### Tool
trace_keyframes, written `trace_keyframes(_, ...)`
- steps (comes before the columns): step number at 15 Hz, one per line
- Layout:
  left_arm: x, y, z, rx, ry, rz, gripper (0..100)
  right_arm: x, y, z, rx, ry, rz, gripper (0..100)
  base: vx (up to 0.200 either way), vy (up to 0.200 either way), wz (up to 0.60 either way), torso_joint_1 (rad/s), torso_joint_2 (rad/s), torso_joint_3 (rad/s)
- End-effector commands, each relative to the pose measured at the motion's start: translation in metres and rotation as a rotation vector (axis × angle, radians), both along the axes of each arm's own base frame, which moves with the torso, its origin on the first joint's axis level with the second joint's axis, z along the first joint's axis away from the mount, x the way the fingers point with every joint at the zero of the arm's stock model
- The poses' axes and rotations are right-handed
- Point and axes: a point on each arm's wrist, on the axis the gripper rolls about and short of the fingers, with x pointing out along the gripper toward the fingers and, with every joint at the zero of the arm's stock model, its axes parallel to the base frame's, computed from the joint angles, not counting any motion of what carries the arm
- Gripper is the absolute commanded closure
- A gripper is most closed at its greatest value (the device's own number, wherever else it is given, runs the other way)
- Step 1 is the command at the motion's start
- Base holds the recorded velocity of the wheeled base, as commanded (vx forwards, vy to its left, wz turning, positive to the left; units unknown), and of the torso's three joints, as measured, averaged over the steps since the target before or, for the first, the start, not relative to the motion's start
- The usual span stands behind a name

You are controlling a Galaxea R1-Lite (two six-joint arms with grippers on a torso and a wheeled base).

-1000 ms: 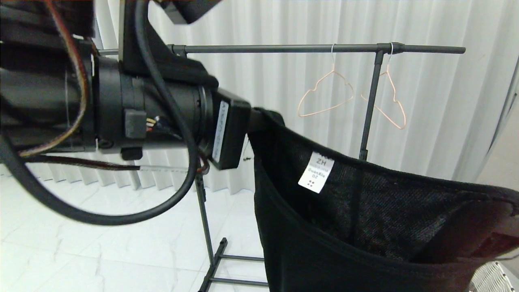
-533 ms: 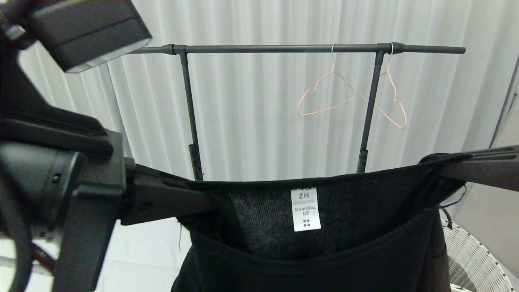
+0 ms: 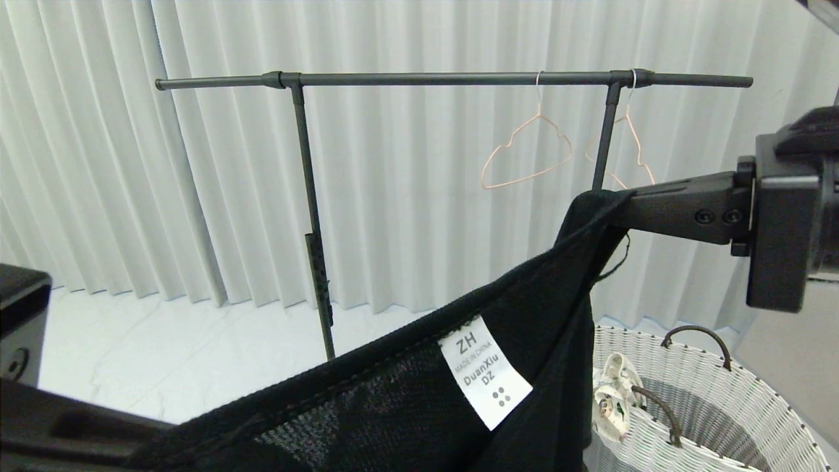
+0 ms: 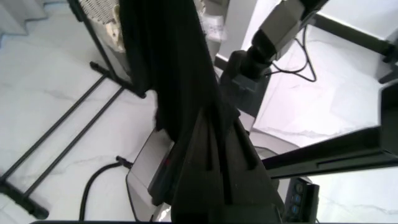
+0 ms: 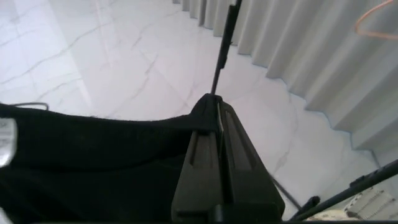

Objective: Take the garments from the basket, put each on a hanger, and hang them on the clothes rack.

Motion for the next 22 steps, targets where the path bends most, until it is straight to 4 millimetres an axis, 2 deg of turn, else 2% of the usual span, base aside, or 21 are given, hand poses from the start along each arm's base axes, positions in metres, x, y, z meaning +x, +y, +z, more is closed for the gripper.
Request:
trace_keyframes(1,-0.003,0.004,0.002,-0.012,-0.008,-0.003,100,0.007,0.005,-0.001,-0.01,0.001,-0.015,100,0.0,0.0,0.0,0.0,0.0,0.0)
trace_keyframes(5,-0.005,0.01,-0.005,0.011,-0.023,-0.003,100,0.012,-0.01,0.003,0.006,-0.011,-0.073,100,0.0,0.0,0.0,0.0,0.0,0.0)
trace_keyframes(10,-0.003,0.009,-0.006,0.021,-0.032,0.019,100,0.014,-0.014,0.004,0.01,-0.015,-0.095,100,0.0,0.0,0.0,0.0,0.0,0.0)
trace_keyframes(11,-0.003,0.009,-0.008,0.028,-0.029,0.021,100,0.017,-0.022,0.005,0.017,-0.02,-0.132,100,0.0,0.0,0.0,0.0,0.0,0.0)
trace_keyframes(14,0.002,0.01,-0.009,0.04,-0.04,0.057,100,0.01,-0.034,0.009,0.032,-0.029,-0.143,100,0.0,0.0,0.0,0.0,0.0,0.0)
trace_keyframes(15,0.007,0.009,-0.01,0.059,-0.063,0.077,100,0.008,-0.038,0.008,0.027,-0.026,-0.146,100,0.0,0.0,0.0,0.0,0.0,0.0)
trace_keyframes(16,0.025,0.005,-0.016,0.125,-0.119,0.16,100,0.0,-0.05,0.006,0.013,-0.012,-0.16,100,0.0,0.0,0.0,0.0,0.0,0.0)
trace_keyframes(17,0.032,0.004,-0.016,0.14,-0.144,0.195,100,-0.004,-0.057,0.005,0.004,-0.006,-0.168,100,0.0,0.0,0.0,0.0,0.0,0.0)
trace_keyframes(19,0.05,-0.001,-0.014,0.119,-0.17,0.263,100,-0.019,-0.075,0.007,-0.009,0.005,-0.17,100,0.0,0.0,0.0,0.0,0.0,0.0)
trace_keyframes(22,0.066,-0.015,-0.008,0.034,-0.226,0.294,100,-0.037,-0.087,0.004,-0.038,0.022,-0.119,100,0.0,0.0,0.0,0.0,0.0,0.0)
